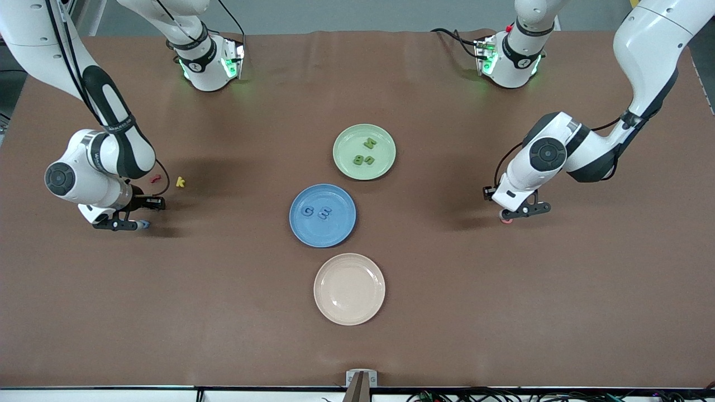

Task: Sort letters by color into matching plates
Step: 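Grasp the blue plus sign with the right gripper while the left gripper returns, then place the blue plus on the blue plate while the left gripper grasps the green d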

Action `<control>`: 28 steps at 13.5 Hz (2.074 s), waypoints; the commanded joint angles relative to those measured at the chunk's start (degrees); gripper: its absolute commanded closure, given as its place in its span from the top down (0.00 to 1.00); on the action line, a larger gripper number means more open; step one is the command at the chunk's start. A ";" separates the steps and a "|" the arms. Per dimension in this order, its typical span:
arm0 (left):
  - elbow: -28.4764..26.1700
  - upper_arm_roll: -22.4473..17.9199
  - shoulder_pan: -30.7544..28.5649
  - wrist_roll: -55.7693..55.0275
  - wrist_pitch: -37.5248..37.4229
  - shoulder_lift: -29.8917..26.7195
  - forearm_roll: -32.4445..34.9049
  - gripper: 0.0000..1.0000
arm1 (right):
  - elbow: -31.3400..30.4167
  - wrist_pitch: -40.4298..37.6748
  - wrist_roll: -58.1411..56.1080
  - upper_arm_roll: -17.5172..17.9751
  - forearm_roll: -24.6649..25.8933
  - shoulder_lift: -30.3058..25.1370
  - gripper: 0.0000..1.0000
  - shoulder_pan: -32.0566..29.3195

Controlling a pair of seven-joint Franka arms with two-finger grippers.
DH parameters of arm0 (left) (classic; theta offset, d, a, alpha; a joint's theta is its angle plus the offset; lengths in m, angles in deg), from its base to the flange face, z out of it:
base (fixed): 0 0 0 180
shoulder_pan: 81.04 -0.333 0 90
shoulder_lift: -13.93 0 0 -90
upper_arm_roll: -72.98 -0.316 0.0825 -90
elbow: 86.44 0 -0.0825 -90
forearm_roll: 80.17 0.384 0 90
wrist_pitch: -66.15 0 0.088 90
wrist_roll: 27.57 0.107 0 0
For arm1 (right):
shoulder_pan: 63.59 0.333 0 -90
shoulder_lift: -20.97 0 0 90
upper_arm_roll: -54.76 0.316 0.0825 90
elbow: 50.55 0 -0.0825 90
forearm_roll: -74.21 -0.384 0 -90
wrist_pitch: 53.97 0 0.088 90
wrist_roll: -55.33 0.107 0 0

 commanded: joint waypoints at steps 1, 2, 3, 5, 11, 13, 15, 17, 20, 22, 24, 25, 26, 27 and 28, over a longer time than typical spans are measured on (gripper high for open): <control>-3.00 0.62 -2.06 -1.06 2.82 -1.58 1.05 0.60 | -0.58 0.77 -0.05 0.85 0.77 0.22 0.22 -0.91; -3.27 0.53 -2.24 -1.06 2.91 -1.58 1.92 0.59 | -0.49 0.77 -0.05 0.85 0.77 0.22 0.20 -0.83; -3.62 0.53 -2.93 -1.06 3.00 -1.49 3.50 0.55 | -0.49 0.77 -0.05 0.85 0.77 0.14 0.20 -0.91; -5.02 0.53 -4.43 -1.06 5.45 -1.40 5.44 0.55 | -0.40 0.25 0.03 0.93 0.77 0.13 0.20 -0.82; -5.56 0.10 -4.61 -1.06 7.48 -0.52 5.88 0.54 | 1.00 -6.85 0.82 1.11 0.77 -3.98 0.20 1.19; -5.56 0.01 -4.61 -1.15 7.48 0.00 6.76 0.53 | 3.37 -11.33 1.09 1.20 0.60 -4.87 0.20 2.59; -5.47 -0.87 -4.61 -1.15 7.57 0.44 6.85 0.53 | 5.65 -14.24 3.62 1.20 0.60 -4.87 0.20 4.61; -5.38 -0.96 -4.61 -1.32 7.66 0.79 6.85 0.53 | 7.85 -18.45 6.00 1.37 0.51 -4.96 0.20 6.29; -5.29 -1.48 -4.61 -1.85 7.66 1.23 6.85 0.52 | 10.14 -21.63 9.60 1.55 -2.38 -4.96 0.18 9.97; -5.38 -1.49 -4.52 -2.81 7.66 1.23 6.85 0.52 | 11.20 -22.69 13.11 1.55 -4.41 -4.79 0.18 12.44; -5.38 -1.49 -4.52 -3.08 7.66 1.32 6.85 0.50 | 12.25 -22.78 17.06 1.46 -5.46 -4.61 0.18 15.51; -5.38 -1.57 -4.52 -3.08 7.66 1.58 6.85 0.50 | 12.60 -22.69 20.04 1.55 -5.82 -4.52 0.18 17.35; -5.38 -1.58 -4.52 -3.17 7.66 1.58 6.76 0.50 | 13.30 -22.69 23.38 1.55 -5.82 -4.44 0.18 19.28; -5.38 -1.58 -4.52 -3.52 7.66 1.67 6.76 0.49 | 13.83 -22.61 27.07 1.55 -5.82 -4.26 0.18 21.48; -5.38 -1.58 -4.44 -4.56 7.66 1.67 6.85 0.49 | 14.80 -22.52 31.11 1.55 -5.91 -4.17 0.18 23.85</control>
